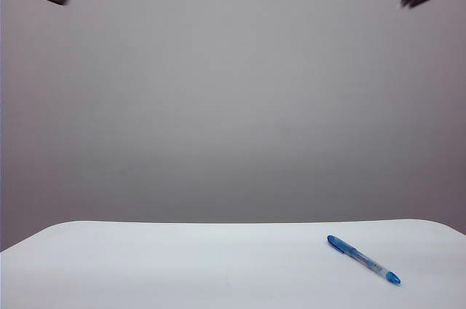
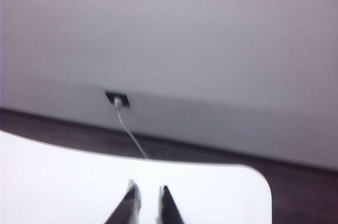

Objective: Pick up the pen and remove the cap.

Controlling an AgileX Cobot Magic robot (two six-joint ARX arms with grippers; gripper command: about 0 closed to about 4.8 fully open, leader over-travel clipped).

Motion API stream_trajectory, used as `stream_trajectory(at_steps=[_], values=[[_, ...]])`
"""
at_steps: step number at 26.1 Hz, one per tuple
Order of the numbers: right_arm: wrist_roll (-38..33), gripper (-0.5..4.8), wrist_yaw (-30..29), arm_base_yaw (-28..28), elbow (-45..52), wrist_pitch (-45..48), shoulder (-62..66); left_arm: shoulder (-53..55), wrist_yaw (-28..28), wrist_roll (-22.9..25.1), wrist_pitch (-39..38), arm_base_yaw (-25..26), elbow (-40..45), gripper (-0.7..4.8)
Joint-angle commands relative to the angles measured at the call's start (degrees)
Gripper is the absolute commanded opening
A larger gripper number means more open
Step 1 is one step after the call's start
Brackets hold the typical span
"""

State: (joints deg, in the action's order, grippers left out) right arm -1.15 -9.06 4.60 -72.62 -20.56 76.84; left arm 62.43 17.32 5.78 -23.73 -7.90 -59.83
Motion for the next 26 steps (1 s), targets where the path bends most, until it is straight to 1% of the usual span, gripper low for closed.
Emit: stream_trajectory(at_steps=[1, 3, 4, 5, 6, 7, 9, 11, 12, 13, 14, 15, 19, 21, 26], values=[[1.6, 0.78, -0.3, 0.0, -3.4, -4.7, 5.5, 5.4, -4.3, 2.1, 0.1, -4.6, -3.8, -0.03], [1.7, 0.84, -1.3, 0.0, -4.7, -6.5, 8.2, 8.8, -7.3, 2.9, 0.0, -7.2, -5.7, -0.02], [2.2, 1.04, -2.4, 0.0, -5.2, -7.1, 9.7, 10.3, -8.0, 3.1, -0.1, -8.2, -6.4, 0.00], [2.7, 1.20, -3.7, 0.0, -5.2, -7.2, 10.7, 12.0, -8.1, 3.5, -0.4, -9.5, -7.2, 0.15], [3.9, 1.28, -4.9, 0.0, -5.2, -7.8, 13.0, 15.1, -8.2, 3.7, -0.7, -11.6, -8.2, 0.41], [6.1, 1.33, -5.0, 0.1, -5.2, -7.9, 14.9, 17.5, -8.1, 3.7, -1.0, -13.0, -8.9, 0.41], [10.2, 1.58, -5.0, 0.5, -5.2, -7.5, 18.8, 21.3, -8.1, 4.0, -1.3, -14.9, -9.3, 0.41], [10.8, 1.73, -5.8, 0.7, -5.2, -7.0, 22.0, 23.5, -8.0, 4.1, -1.6, -16.0, -9.3, 0.41], [10.8, 1.91, -6.4, 0.7, -5.2, -6.8, 23.2, 24.0, -7.9, 4.2, -1.8, -16.3, -9.3, 0.41], [10.8, 2.20, -7.0, 0.9, -5.2, -6.6, 24.5, 24.9, -7.1, 4.2, -2.0, -16.5, -9.3, 0.41], [10.8, 2.66, -7.9, 1.4, -5.2, -6.4, 26.1, 25.6, -6.4, 4.3, -2.1, -16.7, -9.3, 0.41], [10.8, 2.94, -7.9, 1.8, -5.2, -6.4, 27.5, 26.1, -5.7, 4.3, -2.2, -16.8, -9.3, 0.41], [12.0, 3.54, -7.8, 3.3, -5.1, -6.3, 32.3, 26.8, -5.6, 4.3, -2.0, -16.7, -9.3, 0.41], [12.2, 4.06, -7.6, 4.7, -5.1, -5.9, 36.2, 26.8, -6.0, 4.9, -1.9, -16.7, -9.3, 0.41], [12.1, 4.11, -7.0, 7.1, -5.1, -5.4, 41.4, 26.8, -7.8, 5.0, -1.8, -16.7, -9.3, 0.58]])
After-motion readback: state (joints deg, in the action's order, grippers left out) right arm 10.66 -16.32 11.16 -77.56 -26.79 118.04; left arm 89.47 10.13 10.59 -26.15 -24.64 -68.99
